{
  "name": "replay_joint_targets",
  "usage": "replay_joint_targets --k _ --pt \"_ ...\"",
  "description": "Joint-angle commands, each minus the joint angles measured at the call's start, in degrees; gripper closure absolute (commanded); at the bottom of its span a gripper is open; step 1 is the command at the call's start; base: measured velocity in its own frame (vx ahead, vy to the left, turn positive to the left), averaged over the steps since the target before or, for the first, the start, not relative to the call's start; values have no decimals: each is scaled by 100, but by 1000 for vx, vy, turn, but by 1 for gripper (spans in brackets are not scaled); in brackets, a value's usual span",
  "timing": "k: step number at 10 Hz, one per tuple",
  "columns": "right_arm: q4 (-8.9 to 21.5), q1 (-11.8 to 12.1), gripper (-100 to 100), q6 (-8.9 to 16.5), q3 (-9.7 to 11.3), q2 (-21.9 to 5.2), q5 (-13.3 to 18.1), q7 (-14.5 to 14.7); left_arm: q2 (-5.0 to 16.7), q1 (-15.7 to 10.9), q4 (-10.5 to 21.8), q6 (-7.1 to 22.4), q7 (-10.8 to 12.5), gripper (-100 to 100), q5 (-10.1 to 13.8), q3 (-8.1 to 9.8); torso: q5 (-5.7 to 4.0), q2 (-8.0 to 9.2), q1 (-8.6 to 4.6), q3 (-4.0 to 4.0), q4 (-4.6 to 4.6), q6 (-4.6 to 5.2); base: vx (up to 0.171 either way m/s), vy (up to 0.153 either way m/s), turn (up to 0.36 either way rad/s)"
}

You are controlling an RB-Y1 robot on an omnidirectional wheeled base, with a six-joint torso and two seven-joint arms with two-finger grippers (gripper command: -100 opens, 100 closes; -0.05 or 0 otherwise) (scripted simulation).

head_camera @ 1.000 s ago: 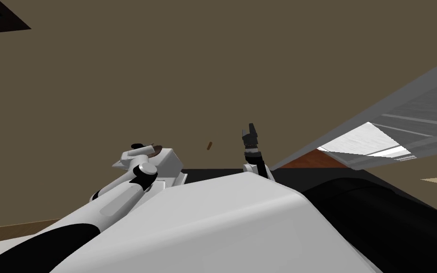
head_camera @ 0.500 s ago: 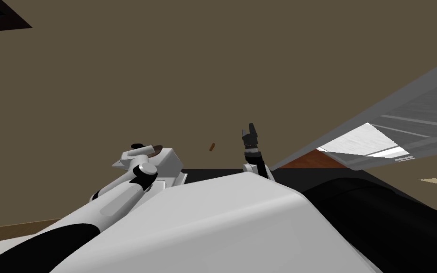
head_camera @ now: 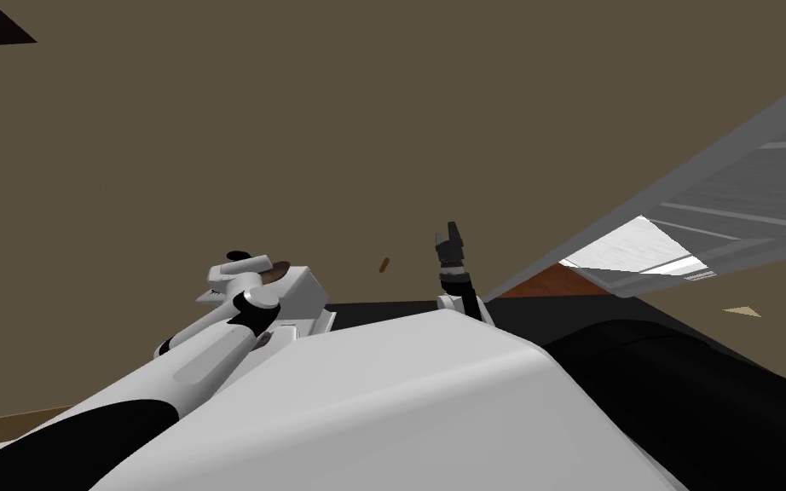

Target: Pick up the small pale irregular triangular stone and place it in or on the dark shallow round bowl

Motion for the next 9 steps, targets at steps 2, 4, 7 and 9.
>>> replay_joint_targets --k 2,4,7,9 --pt "0 0 0 0 0 0 0 0 110 -234 -55 314 -39 -100 -118 34 0 -1 -1 0 0 0 -56 6 -61" --pt "0 1 0 0 0 0 0 0 74 -173 -75 264 -45 0 -80 26 1 -8 -2 -4 -2 -2 -14 1 -8" --pt "0 1 0 0 0 0 0 0 74 -171 -75 261 -45 0 -79 26 1 -21 -2 -12 -6 -1 0 0 0" --pt "0 1 0 0 0 0 0 0 74 -171 -75 261 -45 0 -79 26 1 -22 -2 -13 -6 -1 0 0 0"
